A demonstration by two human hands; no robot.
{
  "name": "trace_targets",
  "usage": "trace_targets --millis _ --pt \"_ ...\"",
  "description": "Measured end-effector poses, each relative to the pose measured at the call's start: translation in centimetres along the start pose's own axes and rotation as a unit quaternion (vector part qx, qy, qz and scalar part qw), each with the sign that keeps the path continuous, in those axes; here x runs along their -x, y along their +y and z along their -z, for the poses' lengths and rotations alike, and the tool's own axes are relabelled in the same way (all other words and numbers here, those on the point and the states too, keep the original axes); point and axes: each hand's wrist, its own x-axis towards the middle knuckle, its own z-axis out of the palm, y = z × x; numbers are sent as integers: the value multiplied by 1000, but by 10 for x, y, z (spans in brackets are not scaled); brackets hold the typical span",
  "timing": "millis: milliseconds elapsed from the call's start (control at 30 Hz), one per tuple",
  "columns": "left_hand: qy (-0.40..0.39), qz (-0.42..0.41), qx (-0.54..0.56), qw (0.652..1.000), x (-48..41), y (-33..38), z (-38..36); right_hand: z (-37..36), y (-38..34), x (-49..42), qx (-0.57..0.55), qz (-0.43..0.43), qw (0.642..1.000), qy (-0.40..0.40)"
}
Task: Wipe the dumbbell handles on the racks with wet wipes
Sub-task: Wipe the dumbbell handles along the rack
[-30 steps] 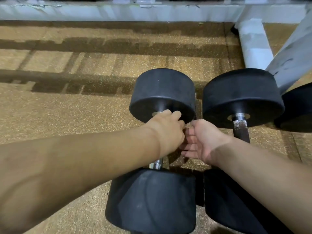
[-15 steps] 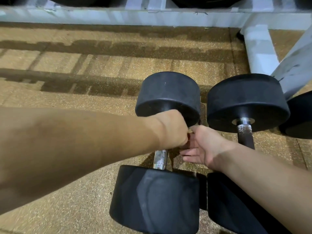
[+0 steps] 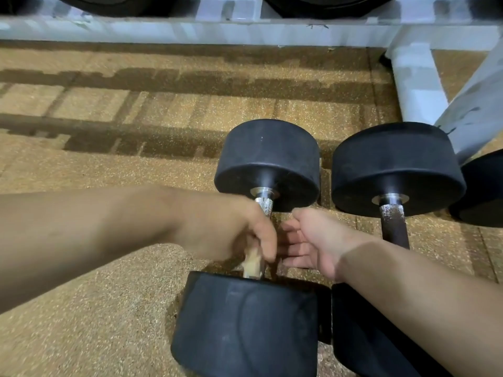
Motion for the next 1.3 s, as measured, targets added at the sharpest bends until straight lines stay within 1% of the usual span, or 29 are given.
trace_targets --millis 33,67,100,133,167,233,267,333,433,467,533,600,633,667,700,733,800,833,867,900,967,1033,1067,1100,1133,1167,1233,1267,1300 --pt "109 -21 -15 994 -6 3 14 -1 1 0 -1 1 1000 -2" --pt "219 -59 -93 969 -7 3 25 -2 1 1 -4 3 1000 -5" --pt "329 -61 -106 937 -2 -7 27 -5 1 1 -5 6 1000 -9" --pt "410 -78 -138 898 -2 -11 22 -7 1 1 -6 6 1000 -12" --pt "454 -89 -169 870 -11 -19 14 -8 1 2 -8 4 1000 -13" --pt "412 -126 -283 857 -34 -27 -7 -10 0 3 -11 2 1000 -11" --pt "411 -152 -307 845 -46 -35 -17 -10 -1 4 -9 3 1000 -11" --pt "415 -131 -218 873 -52 -38 -19 -10 -2 4 -8 4 1000 -13" --pt "457 -106 -86 879 -55 -38 -27 -10 -1 5 -10 1 1000 -7" --pt "454 -112 -56 882 -52 -39 -29 -11 -1 5 -10 -1 1000 -3" --pt "386 -140 -29 911 -37 -41 -30 -12 -2 4 -9 -4 1000 0" --pt "232 -142 35 962 -15 -39 -25 -15 -2 6 -12 -9 1000 -8" --pt "163 -132 70 975 -9 -39 -18 -16 -3 7 -11 -11 1000 -13" --pt "130 -124 84 980 -9 -42 -12 -18 -2 8 -9 -11 1000 -14" --pt "152 -125 57 979 -11 -44 -7 -20 -1 9 -7 -10 1000 -13" --pt "211 -128 14 969 -18 -46 -3 -22 0 10 -7 -7 1000 -12" --pt "361 -98 -31 927 -32 -47 -2 -25 0 12 -23 -6 1000 -20" --pt "401 -80 -3 913 -36 -45 -5 -27 0 13 -42 -8 999 -27" --pt "418 -70 34 905 -39 -43 -12 -28 -1 15 -61 -11 998 -34" --pt "411 -70 68 906 -38 -43 -20 -28 -2 15 -79 -13 996 -39" --pt "325 -71 142 932 -26 -45 -28 -26 -3 13 -99 -9 994 -47" --pt "174 -41 209 961 -7 -47 -27 -24 -5 12 -92 -4 995 -46" --pt "114 -19 227 967 -1 -49 -25 -23 -5 12 -79 1 996 -42" --pt "87 -6 250 964 1 -52 -21 -23 -4 12 -62 5 997 -34" --pt "102 0 292 951 -2 -55 -18 -22 -3 12 -44 5 999 -25" --pt "157 14 351 923 -9 -55 -16 -22 -2 12 -26 3 1000 -17" --pt "308 87 462 827 -32 -55 -17 -23 -1 14 -3 2 1000 -3" --pt "343 115 500 787 -45 -53 -18 -24 -1 15 7 2 1000 -2" --pt "336 122 535 766 -56 -50 -21 -24 -1 16 18 3 1000 -1"
